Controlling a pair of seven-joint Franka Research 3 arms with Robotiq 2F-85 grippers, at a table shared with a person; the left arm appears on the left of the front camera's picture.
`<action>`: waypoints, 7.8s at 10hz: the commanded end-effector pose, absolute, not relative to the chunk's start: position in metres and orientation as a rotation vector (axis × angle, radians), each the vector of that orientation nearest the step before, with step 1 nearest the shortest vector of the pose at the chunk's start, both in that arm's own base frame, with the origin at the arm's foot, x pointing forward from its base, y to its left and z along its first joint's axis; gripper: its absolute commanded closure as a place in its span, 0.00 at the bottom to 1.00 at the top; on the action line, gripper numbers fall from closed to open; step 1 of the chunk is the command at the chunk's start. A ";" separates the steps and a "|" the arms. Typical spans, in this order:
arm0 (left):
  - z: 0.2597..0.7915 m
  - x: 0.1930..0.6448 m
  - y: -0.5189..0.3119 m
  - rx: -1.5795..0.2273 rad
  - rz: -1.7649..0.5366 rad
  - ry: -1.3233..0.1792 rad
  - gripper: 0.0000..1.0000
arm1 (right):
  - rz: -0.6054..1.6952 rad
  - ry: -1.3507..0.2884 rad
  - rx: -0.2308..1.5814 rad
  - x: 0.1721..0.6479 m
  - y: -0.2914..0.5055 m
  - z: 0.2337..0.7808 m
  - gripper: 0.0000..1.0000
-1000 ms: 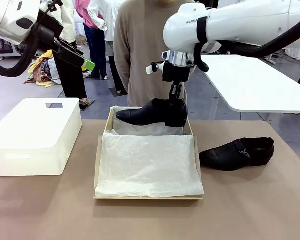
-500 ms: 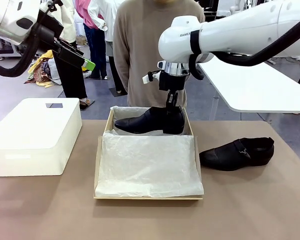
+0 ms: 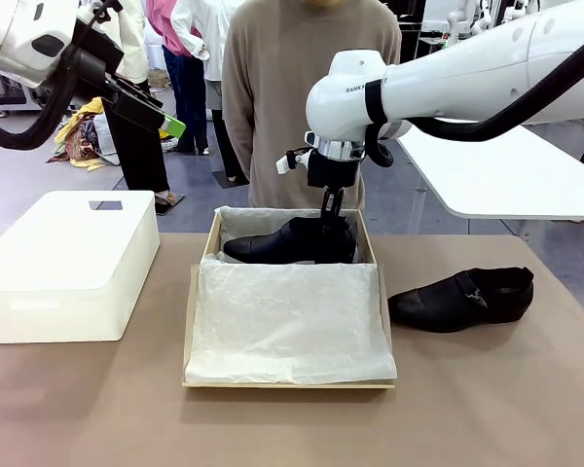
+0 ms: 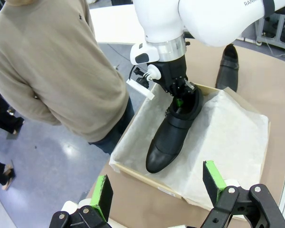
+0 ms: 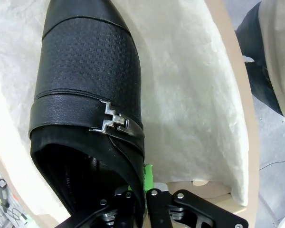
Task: Pack the shoes into the box.
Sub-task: Place one shoe of the Shoes into the Shoes Box, then place the other shoe of the Shoes into the Shoes Box.
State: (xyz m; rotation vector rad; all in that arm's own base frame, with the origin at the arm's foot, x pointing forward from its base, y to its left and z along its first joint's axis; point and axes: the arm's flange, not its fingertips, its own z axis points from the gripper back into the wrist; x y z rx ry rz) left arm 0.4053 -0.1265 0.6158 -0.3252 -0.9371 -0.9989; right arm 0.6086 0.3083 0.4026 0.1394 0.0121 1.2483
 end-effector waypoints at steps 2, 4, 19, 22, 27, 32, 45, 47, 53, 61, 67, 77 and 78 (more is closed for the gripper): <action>0.614 0.408 -0.124 -0.342 -1.017 -0.950 0.00 | 1.277 -0.028 0.130 0.603 0.303 0.389 1.00; 0.614 0.408 -0.124 -0.342 -1.017 -0.950 0.00 | 1.292 -0.020 0.127 0.606 0.303 0.379 1.00; 0.614 0.408 -0.124 -0.342 -1.017 -0.950 0.00 | 1.343 -0.048 0.181 0.587 0.296 0.428 0.00; 0.614 0.408 -0.124 -0.342 -1.017 -0.950 0.00 | 1.319 -0.086 0.164 0.577 0.279 0.439 0.00; 0.614 0.408 -0.124 -0.342 -1.017 -0.950 0.00 | 1.334 -0.074 0.112 0.586 0.277 0.470 0.00; 0.614 0.408 -0.124 -0.342 -1.017 -0.950 0.00 | 1.396 -0.071 0.040 0.553 0.212 0.518 0.00; 0.614 0.408 -0.124 -0.342 -1.017 -0.950 0.00 | 1.454 -0.090 -0.037 0.525 0.072 0.477 0.00; 0.614 0.408 -0.124 -0.342 -1.017 -0.950 0.00 | 1.422 -0.089 -0.037 0.518 0.072 0.490 0.00; 0.614 0.408 -0.124 -0.342 -1.017 -0.950 0.00 | 1.423 -0.086 -0.034 0.520 0.072 0.487 0.00; 0.614 0.408 -0.124 -0.342 -1.017 -0.950 0.00 | 1.483 -0.070 -0.078 0.519 0.006 0.433 0.00; 0.614 0.408 -0.124 -0.342 -1.017 -0.950 0.00 | 1.477 -0.064 -0.027 0.530 -0.008 0.390 0.00; 0.614 0.408 -0.124 -0.342 -1.017 -0.950 0.00 | 1.469 -0.030 -0.020 0.531 -0.003 0.376 0.00; 0.614 0.408 -0.124 -0.342 -1.017 -0.950 0.00 | 1.472 -0.029 -0.014 0.532 -0.003 0.373 0.00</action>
